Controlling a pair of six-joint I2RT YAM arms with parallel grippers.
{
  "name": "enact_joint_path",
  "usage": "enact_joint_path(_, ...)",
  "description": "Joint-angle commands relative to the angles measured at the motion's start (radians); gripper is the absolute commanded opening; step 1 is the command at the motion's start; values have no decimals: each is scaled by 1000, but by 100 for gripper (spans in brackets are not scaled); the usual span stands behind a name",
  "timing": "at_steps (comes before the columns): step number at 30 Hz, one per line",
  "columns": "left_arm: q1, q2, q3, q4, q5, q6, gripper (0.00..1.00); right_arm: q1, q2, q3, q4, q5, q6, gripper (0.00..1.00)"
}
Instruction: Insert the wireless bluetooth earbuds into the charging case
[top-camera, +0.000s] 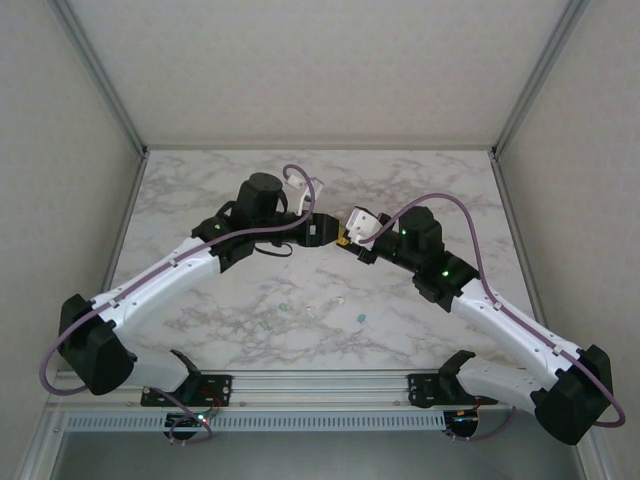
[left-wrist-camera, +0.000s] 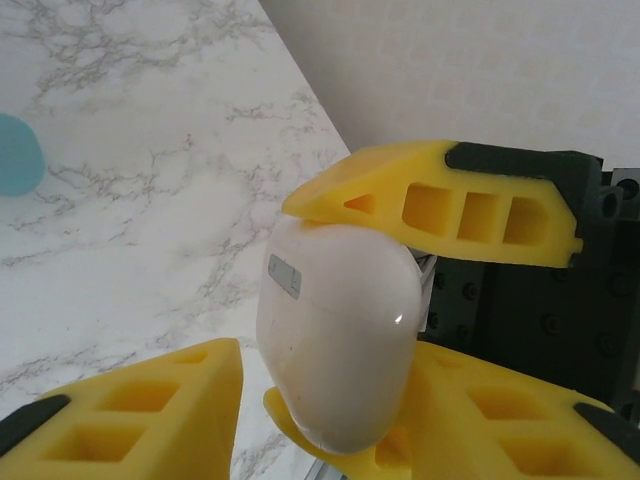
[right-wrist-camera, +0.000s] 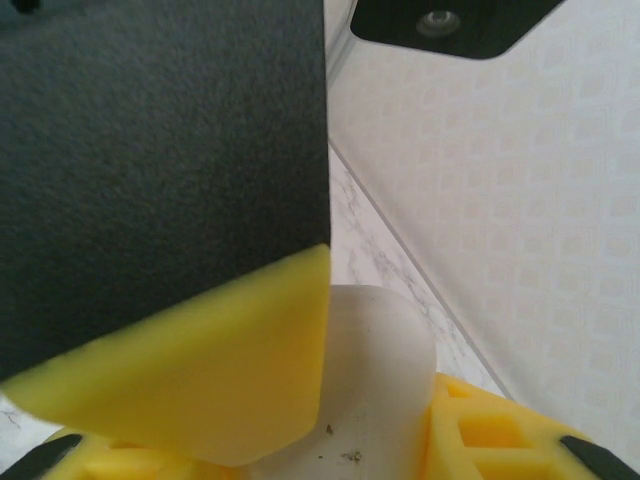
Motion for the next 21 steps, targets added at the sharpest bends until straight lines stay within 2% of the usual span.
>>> enact_joint_path(1, -12, 14, 35, 8, 34, 12, 40, 10, -4, 5, 51, -23, 16, 33)
enact_joint_path(10, -11, -4, 26, 4, 23, 30, 16, 10, -8, 3, 56, -30, 9, 37)
enact_joint_path(13, -11, -34, 19, 9, -29, 52, 14, 9, -22, 2, 39, -19, 28, 49)
enact_joint_path(15, -8, -67, 2, 36, -66, 63, 14, 4, -40, 3, 21, 6, 94, 60)
enact_joint_path(17, -5, -108, -19, 67, -114, 83, 14, -27, -67, 3, 9, -17, 200, 64)
enact_joint_path(19, -2, -154, -57, 136, -143, 102, 14, -86, -89, 2, 6, -108, 385, 68)
enact_joint_path(21, 5, -196, -89, 188, -161, 124, 15, -171, -88, 33, -19, -219, 590, 67)
